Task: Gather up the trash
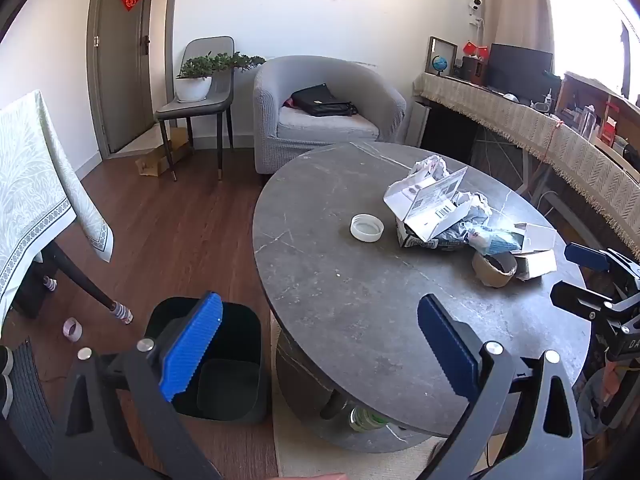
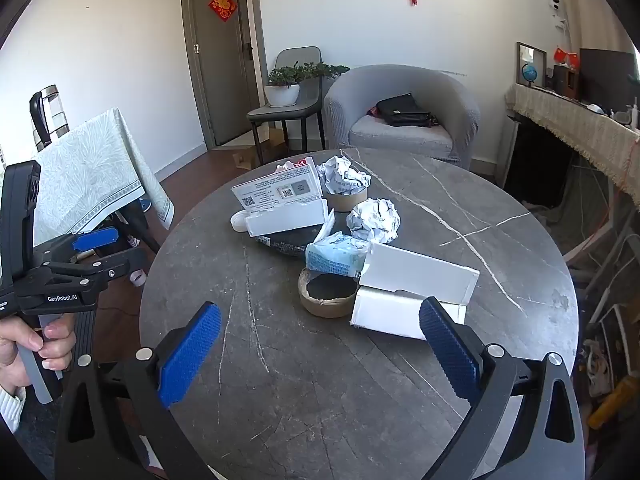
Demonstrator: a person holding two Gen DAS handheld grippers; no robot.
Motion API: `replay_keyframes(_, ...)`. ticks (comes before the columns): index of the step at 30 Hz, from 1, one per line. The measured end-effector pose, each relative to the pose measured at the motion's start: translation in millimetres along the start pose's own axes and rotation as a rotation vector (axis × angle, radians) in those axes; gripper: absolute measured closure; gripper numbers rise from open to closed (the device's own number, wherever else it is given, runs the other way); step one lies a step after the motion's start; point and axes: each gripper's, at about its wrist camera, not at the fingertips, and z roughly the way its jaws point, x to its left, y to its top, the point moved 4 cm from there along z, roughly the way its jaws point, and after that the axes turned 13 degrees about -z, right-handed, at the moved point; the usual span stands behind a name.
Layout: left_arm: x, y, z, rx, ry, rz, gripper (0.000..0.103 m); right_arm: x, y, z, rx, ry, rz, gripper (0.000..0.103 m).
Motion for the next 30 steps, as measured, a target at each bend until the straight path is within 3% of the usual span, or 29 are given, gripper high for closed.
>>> replay_keyframes(30,0.7,1.3,-1.1,-0.005,0.011,-0.002,0.003,0.0,1.5,-2.0,-0.011,0.007,0.008,0.003)
